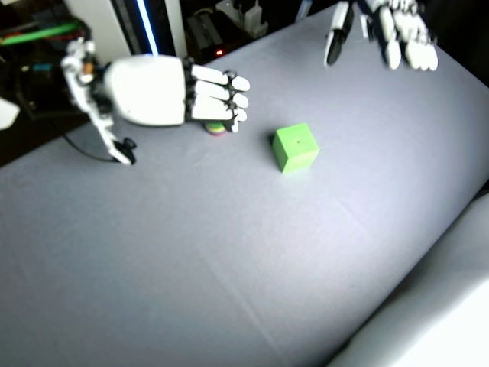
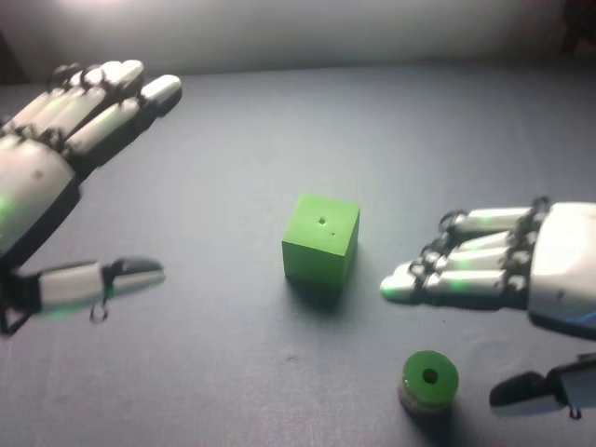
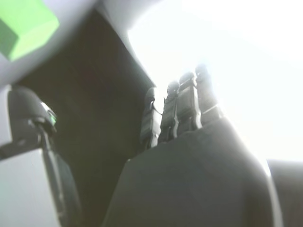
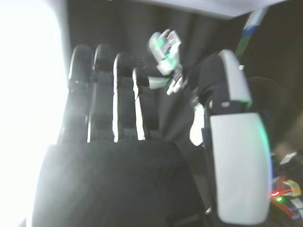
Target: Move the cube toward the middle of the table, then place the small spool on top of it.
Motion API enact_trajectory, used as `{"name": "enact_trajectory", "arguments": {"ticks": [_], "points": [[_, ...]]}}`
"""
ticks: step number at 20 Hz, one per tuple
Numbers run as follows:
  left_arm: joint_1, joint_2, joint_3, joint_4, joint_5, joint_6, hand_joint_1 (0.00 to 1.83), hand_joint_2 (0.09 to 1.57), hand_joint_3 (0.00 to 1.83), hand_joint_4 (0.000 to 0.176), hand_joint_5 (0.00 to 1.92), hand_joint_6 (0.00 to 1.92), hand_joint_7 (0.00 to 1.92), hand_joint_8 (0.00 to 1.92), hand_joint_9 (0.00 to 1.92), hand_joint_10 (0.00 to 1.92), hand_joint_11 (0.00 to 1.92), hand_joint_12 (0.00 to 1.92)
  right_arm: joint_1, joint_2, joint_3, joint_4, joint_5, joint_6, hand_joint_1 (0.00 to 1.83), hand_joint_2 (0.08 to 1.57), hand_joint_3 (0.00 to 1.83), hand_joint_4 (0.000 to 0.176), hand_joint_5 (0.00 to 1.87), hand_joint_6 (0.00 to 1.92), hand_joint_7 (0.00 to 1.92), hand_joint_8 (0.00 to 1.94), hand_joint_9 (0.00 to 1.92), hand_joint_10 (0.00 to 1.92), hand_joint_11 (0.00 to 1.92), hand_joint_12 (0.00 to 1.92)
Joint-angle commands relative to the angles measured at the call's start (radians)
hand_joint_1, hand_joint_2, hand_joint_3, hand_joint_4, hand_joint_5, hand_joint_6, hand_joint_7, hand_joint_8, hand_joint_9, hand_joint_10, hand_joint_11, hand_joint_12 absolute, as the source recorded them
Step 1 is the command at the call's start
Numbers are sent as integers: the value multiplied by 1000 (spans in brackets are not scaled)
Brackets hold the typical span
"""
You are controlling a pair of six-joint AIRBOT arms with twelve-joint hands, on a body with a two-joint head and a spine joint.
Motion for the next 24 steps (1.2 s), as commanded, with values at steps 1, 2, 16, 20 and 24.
{"name": "enact_trajectory", "arguments": {"ticks": [1, 2, 16, 20, 24], "points": [[5, 13, -5, -4, -177, -9, 795, 935, 5, 102, 94, 10, 4, 0, 0, 0, 10, 5, 21, -11, -1, -9, 37, 11, 827, 997, 0, 32, 314, 1, 412, 2, 707, 36, 536, 916], [32, 20, -16, -6, -203, -22, 789, 930, 2, 84, 99, 10, 0, 0, 0, 0, 1, 0, 36, -21, 1, -40, 4, 14, 827, 989, 0, 29, 310, 0, 409, 0, 644, 8, 503, 868], [159, 34, -76, -47, -296, -49, 892, 855, 0, 157, 84, 6, 18, 4, 0, 0, 0, 0, 131, -104, 45, -221, -149, 90, 923, 1024, 0, 7, 408, 2, 515, 8, 773, 48, 603, 1002], [154, 17, -67, -47, -296, -58, 851, 858, 0, 172, 86, 3, 27, 3, 11, 3, 8, 6, 135, -111, 49, -221, -155, 90, 1074, 1031, 0, 0, 645, 9, 811, 3, 886, 452, 694, 1213], [153, 17, -67, -47, -297, -60, 879, 844, 0, 176, 94, 5, 32, 4, 13, 3, 3, 5, 137, -116, 51, -221, -155, 90, 1121, 1043, 1, 0, 753, 4, 912, 23, 775, 1100, 752, 1386]]}}
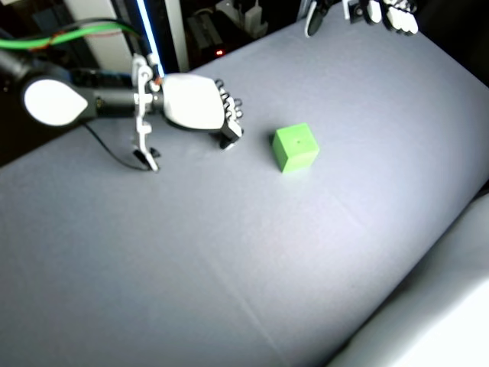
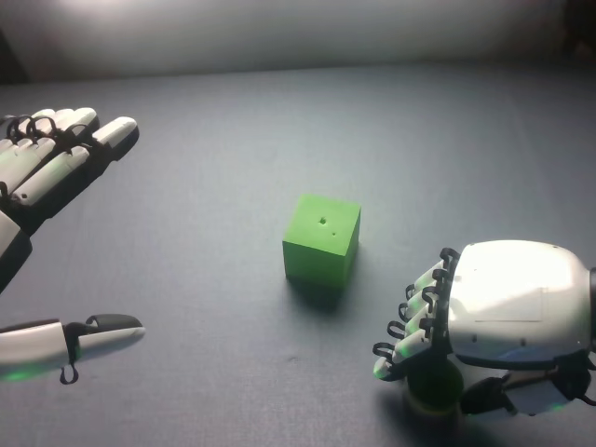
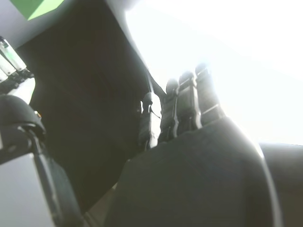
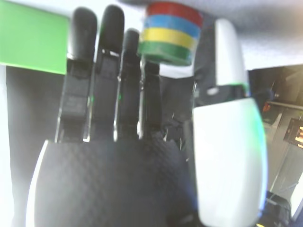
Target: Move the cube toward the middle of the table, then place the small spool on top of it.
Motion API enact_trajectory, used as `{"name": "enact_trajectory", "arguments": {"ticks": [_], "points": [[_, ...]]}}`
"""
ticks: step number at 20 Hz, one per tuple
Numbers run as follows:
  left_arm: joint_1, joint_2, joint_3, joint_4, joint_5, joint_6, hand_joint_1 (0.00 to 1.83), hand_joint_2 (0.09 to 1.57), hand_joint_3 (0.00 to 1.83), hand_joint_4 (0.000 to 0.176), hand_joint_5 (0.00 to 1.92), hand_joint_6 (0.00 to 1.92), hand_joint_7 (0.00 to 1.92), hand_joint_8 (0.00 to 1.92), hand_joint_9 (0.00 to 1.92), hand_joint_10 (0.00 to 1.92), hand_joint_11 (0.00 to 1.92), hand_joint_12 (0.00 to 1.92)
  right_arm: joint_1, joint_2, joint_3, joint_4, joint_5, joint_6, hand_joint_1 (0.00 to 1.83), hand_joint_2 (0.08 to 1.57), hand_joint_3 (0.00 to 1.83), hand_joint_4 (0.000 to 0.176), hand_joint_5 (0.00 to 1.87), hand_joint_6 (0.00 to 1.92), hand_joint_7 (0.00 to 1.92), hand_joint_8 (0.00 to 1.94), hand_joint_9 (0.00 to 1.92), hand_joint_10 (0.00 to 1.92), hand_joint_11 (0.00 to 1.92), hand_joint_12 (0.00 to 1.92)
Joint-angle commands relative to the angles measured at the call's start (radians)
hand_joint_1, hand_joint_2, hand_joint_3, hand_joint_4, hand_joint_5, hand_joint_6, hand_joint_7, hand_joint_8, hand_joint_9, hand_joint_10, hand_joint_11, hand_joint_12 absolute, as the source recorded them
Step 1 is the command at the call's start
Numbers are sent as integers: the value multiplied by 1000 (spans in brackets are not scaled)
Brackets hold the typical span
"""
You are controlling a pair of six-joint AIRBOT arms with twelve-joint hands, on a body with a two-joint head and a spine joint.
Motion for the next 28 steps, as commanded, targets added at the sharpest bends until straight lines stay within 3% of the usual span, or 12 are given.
{"name": "enact_trajectory", "arguments": {"ticks": [1, 2, 3, 4, 11, 17, 18, 20, 21, 22, 23, 28], "points": [[-8, -1, 3, 10, -127, -6, 865, 841, 0, 171, 91, 2, 30, 2, 14, 3, 11, 10, 13, -4, 2, 26, 92, 5, 1142, 1045, 0, 0, 791, 7, 950, 36, 858, 1104, 830, 1365], [-8, -4, 4, 8, -129, -6, 862, 843, 0, 174, 93, 3, 28, 1, 11, 1, 9, 9, 13, -4, 2, 26, 92, 5, 1144, 1041, 0, 0, 836, 11, 1014, 66, 896, 1149, 835, 1429], [-10, -7, 6, 6, -130, -6, 875, 844, 0, 173, 97, 4, 34, 3, 15, 2, 6, 9, 13, -4, 2, 26, 92, 5, 1138, 1080, 10, 0, 986, 728, 1008, 420, 902, 1361, 863, 1602], [-11, -9, 6, 6, -130, -6, 876, 848, 0, 170, 102, 5, 29, 1, 7, 0, 0, 6, 13, -5, 2, 27, 92, 5, 1149, 1096, 4, 0, 998, 891, 938, 788, 918, 1456, 888, 1681], [-9, -10, 6, 0, -130, -9, 826, 867, 5, 169, 128, 8, 61, 7, 42, 10, 43, 36, 13, -4, 9, 58, 95, 5, 1176, 1078, 0, 0, 1059, 832, 848, 1893, 1235, 1920, 1398, 1921], [-3, -13, 6, -8, -130, -13, 857, 877, 0, 144, 158, 2, 84, 3, 67, 5, 1, 259, 46, -1, 61, 189, 170, 5, 1194, 1075, 0, 0, 1089, 744, 938, 1325, 1141, 1857, 1231, 1911], [-2, -13, 6, -9, -130, -13, 839, 881, 0, 140, 163, 2, 87, 2, 76, 4, 0, 312, 59, -1, 75, 215, 177, 5, 1257, 1089, 0, 0, 1125, 542, 979, 1254, 1102, 1666, 1166, 1865], [-2, -16, 7, -10, -128, -13, 802, 918, 9, 151, 135, 0, 31, 0, 18, 1, 0, 382, 89, -5, 109, 268, 190, 1, 1279, 1011, 0, 0, 1143, 663, 1362, 380, 1248, 523, 998, 1083], [-2, -18, 7, -10, -128, -13, 802, 918, 9, 151, 135, 0, 31, 0, 18, 1, 0, 382, 101, -8, 115, 281, 192, -7, 1279, 1011, 0, 0, 1143, 663, 1362, 380, 1248, 523, 998, 1083], [-2, -18, 7, -10, -127, -14, 810, 930, 6, 138, 136, 1, 47, 3, 26, 3, 0, 423, 129, -14, 126, 298, 191, -33, 1388, 1064, 0, 0, 984, 762, 1178, 628, 1042, 1074, 863, 1002], [-2, -18, 8, -10, -127, -16, 822, 933, 6, 132, 129, 0, 48, 3, 27, 3, 0, 426, 155, -23, 137, 306, 191, -47, 1310, 1037, 0, 0, 1046, 732, 1273, 595, 1143, 711, 895, 1015], [-2, -19, 9, -10, -122, -17, 836, 930, 1, 148, 123, 0, 42, 0, 3, 1, 0, 320, 236, -84, 202, 331, 176, -51, 1268, 1048, 0, 0, 1144, 576, 1153, 848, 1087, 664, 654, 1374]]}}
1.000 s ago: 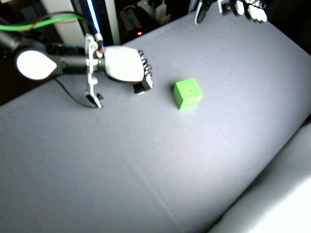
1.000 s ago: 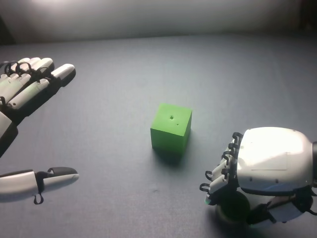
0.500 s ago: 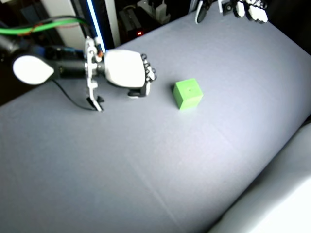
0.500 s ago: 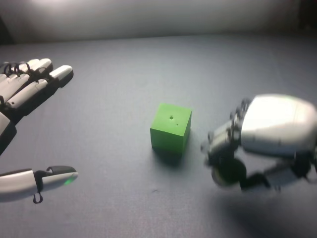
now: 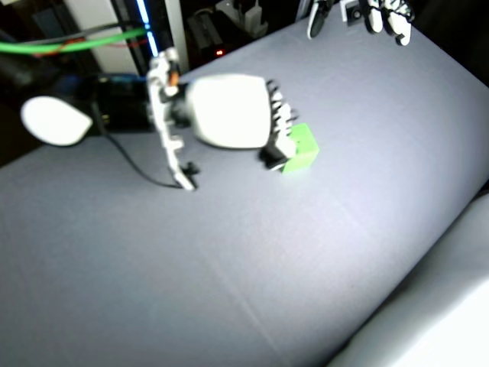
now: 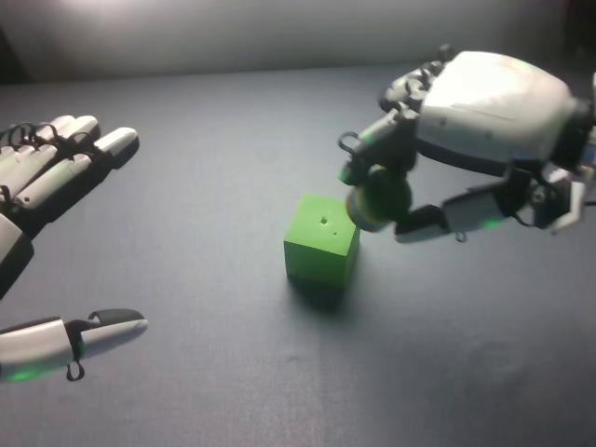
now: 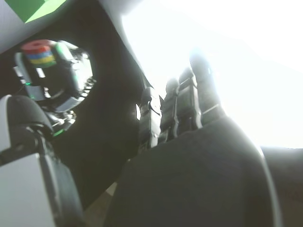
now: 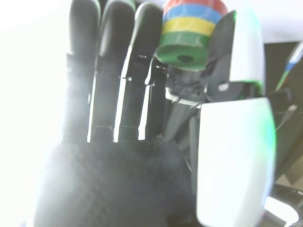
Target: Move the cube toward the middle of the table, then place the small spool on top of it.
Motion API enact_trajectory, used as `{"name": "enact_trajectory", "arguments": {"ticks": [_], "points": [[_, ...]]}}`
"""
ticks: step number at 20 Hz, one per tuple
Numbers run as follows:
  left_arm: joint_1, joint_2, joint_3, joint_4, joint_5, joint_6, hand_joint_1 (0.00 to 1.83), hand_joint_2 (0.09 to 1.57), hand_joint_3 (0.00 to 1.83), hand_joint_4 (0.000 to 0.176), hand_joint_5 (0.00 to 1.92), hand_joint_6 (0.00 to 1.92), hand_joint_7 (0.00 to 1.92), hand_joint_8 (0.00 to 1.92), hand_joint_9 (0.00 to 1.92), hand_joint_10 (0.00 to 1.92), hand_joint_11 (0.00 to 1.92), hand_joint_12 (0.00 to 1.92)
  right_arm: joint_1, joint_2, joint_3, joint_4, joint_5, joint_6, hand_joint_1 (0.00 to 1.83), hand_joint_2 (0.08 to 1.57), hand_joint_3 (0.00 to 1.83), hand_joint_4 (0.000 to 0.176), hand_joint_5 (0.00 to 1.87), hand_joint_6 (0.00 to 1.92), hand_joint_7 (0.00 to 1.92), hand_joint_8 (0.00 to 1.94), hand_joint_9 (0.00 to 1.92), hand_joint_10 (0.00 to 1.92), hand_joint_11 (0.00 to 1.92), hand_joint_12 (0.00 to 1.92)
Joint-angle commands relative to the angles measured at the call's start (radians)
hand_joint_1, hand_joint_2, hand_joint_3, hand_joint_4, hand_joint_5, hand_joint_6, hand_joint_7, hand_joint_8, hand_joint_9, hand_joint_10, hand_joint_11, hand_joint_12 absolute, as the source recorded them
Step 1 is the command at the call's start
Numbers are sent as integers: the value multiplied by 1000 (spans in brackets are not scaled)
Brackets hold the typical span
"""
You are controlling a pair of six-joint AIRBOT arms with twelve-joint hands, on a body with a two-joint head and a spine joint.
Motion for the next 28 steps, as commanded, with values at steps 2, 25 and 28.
{"name": "enact_trajectory", "arguments": {"ticks": [2, 25, 28], "points": [[-5, -2, 7, 12, -119, -3, 825, 934, 2, 136, 119, 1, 33, 0, 16, 3, 0, 328, 37, -29, 26, 34, 60, -15, 1266, 1027, 0, 1, 1139, 682, 1279, 511, 1165, 455, 760, 1163], [-18, -9, 22, 18, -109, -23, 828, 920, 0, 131, 91, 0, 85, 0, 105, 3, 0, 392, 81, -182, 122, -25, -114, -72, 891, 926, 0, 66, 328, 0, 452, 0, 571, 159, 214, 1173], [-18, -11, 21, 18, -113, -27, 824, 918, 0, 141, 93, 1, 88, 1, 106, 1, 0, 391, 82, -181, 121, -4, -113, -72, 849, 914, 0, 117, 157, 0, 325, 0, 491, 20, 36, 1259]]}}
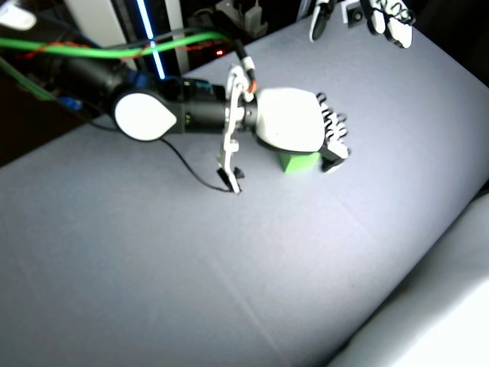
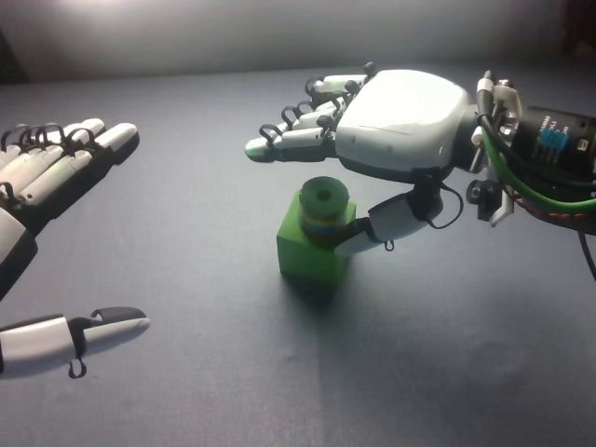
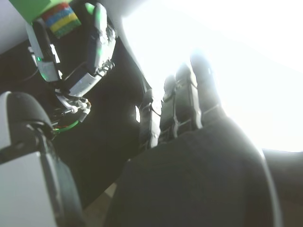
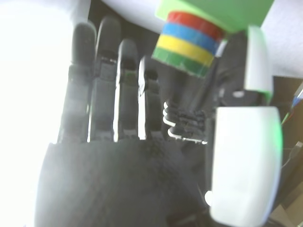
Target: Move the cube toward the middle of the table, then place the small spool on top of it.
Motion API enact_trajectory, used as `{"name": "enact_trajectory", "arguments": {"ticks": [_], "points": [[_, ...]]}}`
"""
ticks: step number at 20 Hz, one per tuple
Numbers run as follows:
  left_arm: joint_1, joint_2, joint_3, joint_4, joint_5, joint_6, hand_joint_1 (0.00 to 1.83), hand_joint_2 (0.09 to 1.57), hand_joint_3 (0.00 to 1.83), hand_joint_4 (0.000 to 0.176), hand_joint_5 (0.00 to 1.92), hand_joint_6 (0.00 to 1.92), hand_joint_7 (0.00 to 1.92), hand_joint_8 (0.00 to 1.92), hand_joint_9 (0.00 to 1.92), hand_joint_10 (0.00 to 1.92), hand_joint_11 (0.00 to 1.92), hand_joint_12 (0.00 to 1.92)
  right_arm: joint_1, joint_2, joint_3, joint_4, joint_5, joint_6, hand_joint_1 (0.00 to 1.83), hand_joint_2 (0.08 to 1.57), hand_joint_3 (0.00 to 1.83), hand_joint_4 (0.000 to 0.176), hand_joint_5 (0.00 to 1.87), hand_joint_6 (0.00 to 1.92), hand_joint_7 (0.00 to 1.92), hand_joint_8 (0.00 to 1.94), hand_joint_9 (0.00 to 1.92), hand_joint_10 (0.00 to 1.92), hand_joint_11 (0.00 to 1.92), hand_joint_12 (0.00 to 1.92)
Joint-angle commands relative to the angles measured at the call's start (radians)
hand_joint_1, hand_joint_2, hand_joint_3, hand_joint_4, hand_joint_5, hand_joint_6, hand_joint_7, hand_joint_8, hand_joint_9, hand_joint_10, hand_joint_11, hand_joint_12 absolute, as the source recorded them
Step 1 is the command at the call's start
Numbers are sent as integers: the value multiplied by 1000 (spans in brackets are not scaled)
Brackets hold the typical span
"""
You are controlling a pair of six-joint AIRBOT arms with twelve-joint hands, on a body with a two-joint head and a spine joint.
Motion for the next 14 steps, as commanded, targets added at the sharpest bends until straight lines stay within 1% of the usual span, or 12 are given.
{"name": "enact_trajectory", "arguments": {"ticks": [1, 2, 3, 4, 5, 6, 7, 8, 11, 12, 13, 14], "points": [[-8, -4, 1, 8, -132, -5, 828, 919, 0, 141, 99, 3, 89, 1, 104, 0, 0, 395, 10, 4, -4, 43, 112, -4, 831, 910, 0, 119, 136, 0, 317, 0, 491, 13, 26, 1298], [-8, -3, 1, 7, -135, -6, 831, 922, 1, 146, 92, 1, 88, 0, 101, 0, 0, 381, 10, 17, -11, 63, 131, -4, 801, 907, 0, 115, 111, 0, 293, 0, 443, 2, 4, 1299], [-8, -3, 0, 7, -138, -7, 833, 919, 0, 149, 91, 0, 88, 0, 92, 3, 0, 340, 10, 17, -23, 85, 157, -4, 822, 901, 0, 129, 67, 1, 223, 0, 321, 0, 0, 1157], [-8, -2, -1, 6, -145, -11, 827, 920, 0, 152, 90, 0, 86, 0, 88, 2, 0, 313, 9, 33, -42, 115, 196, -4, 833, 902, 0, 134, 38, 1, 164, 0, 249, 0, 0, 1063], [-8, -2, 0, 5, -151, -16, 834, 915, 0, 138, 85, 0, 93, 1, 74, 1, 0, 263, 7, 61, -57, 136, 227, -4, 816, 907, 1, 154, 7, 0, 106, 0, 218, 0, 0, 1011], [-7, -2, 0, 5, -156, -19, 872, 897, 0, 150, 81, 0, 99, 1, 72, 1, 0, 222, -3, 97, -79, 158, 267, -5, 784, 907, 1, 161, 1, 0, 56, 0, 165, 0, 0, 926], [-7, -1, 1, 5, -163, -24, 890, 891, 0, 153, 80, 0, 90, 0, 73, 1, 0, 211, -20, 139, -104, 179, 314, -5, 711, 930, 4, 158, 0, 0, 27, 9, 56, 8, 0, 634], [-7, -1, 6, 5, -173, -40, 878, 898, 0, 160, 73, 0, 97, 3, 77, 3, 0, 204, -49, 177, -133, 219, 377, -12, 687, 913, 0, 171, 0, 0, 21, 5, 16, 6, 0, 316], [6, -5, 32, -9, -202, -121, 748, 886, 0, 174, 1, 0, 81, 0, 125, 4, 0, 363, -197, 296, -230, 364, 621, -42, 666, 906, 0, 176, 0, 0, 0, 0, 0, 0, 0, 63], [8, -3, 31, -13, -206, -124, 725, 905, 3, 164, 0, 0, 73, 0, 121, 1, 0, 413, -241, 318, -251, 392, 682, -42, 687, 905, 0, 174, 0, 0, 15, 6, 32, 12, 12, 58], [9, 1, 32, -13, -207, -128, 695, 900, 0, 149, 0, 0, 78, 0, 136, 2, 0, 549, -305, 343, -280, 444, 779, -46, 674, 944, 0, 141, 0, 0, 69, 3, 80, 13, 16, 79], [9, 3, 32, -9, -208, -128, 650, 930, 4, 95, 0, 0, 81, 1, 155, 5, 0, 672, -364, 365, -307, 490, 862, -56, 677, 1022, 7, 130, 0, 0, 82, 1, 87, 7, 2, 84]]}}
